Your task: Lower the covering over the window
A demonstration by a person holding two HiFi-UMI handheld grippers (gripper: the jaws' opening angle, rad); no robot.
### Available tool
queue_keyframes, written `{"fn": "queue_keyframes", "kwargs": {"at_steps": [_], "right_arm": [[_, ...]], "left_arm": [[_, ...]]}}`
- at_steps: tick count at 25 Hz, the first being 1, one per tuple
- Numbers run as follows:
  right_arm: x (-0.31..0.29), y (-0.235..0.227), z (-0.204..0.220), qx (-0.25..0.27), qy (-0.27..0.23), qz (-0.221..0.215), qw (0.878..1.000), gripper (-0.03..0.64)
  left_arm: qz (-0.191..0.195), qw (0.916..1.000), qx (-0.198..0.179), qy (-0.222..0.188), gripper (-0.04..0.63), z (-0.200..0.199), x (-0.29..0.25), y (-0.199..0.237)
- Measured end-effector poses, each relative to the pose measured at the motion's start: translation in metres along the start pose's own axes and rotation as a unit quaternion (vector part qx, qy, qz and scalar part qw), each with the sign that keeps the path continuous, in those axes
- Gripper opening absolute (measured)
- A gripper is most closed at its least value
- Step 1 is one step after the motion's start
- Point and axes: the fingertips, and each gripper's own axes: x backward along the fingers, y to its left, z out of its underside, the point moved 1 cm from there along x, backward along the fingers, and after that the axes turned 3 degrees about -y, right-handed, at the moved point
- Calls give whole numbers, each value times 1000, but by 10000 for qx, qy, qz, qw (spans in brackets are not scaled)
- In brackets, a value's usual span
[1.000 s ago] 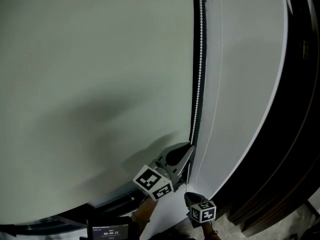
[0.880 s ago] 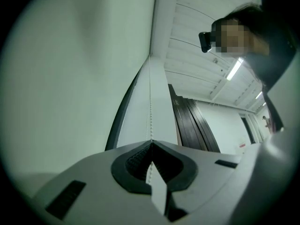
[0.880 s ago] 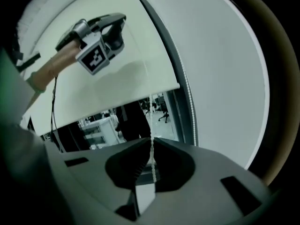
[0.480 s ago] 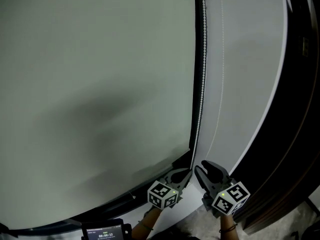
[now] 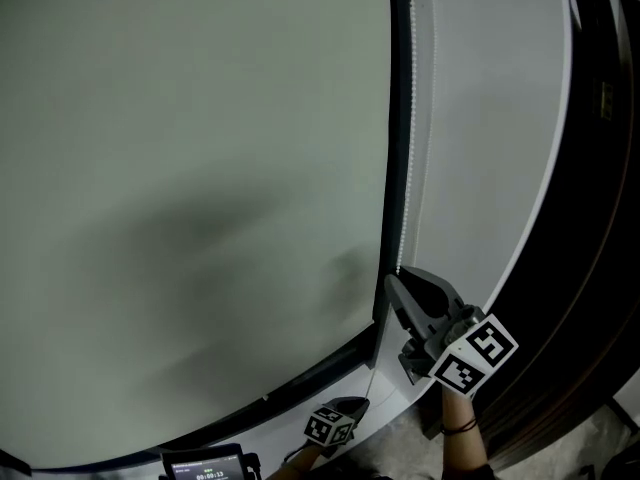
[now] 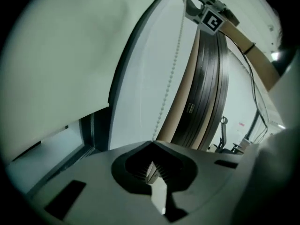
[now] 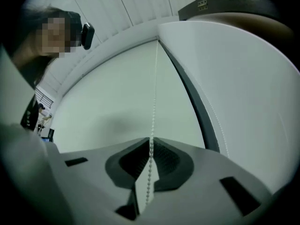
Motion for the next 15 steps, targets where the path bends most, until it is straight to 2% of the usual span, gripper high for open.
{"fn": "queue_keyframes", "kwargs": {"at_steps": [1, 4, 5, 7, 9, 11, 13, 15], "right_arm": [[-1, 2, -2, -21, -42, 37, 10000, 25], [0, 4, 0, -158, -170, 139, 9996, 18], [1, 2, 1, -251, -260, 188, 9992, 17], [3, 0, 5, -413, -457, 260, 9978, 15], [6, -1, 8, -467, -500, 291, 9972, 14], [10, -8, 22, -340, -194, 383, 9985, 12], [17, -21, 53, -275, 251, 571, 9977, 12], [30, -27, 99, -471, 696, 756, 9936, 12]], "left_arm": [[-36, 10000, 25, -4, 2, 0, 2, 3], [-68, 9999, -127, 80, 2, -1, 6, 11], [-22, 9999, -93, 44, 2, 0, 8, 13], [165, 9994, 229, -214, 3, -1, 11, 18], [289, 9939, 762, -741, 8, -8, 19, 22], [147, 9830, 1139, -1435, 19, -28, 30, 29], [-61, 9714, 1205, -2046, 26, -58, 41, 39], [-86, 9621, 1068, -2508, 28, -91, 57, 44]]}}
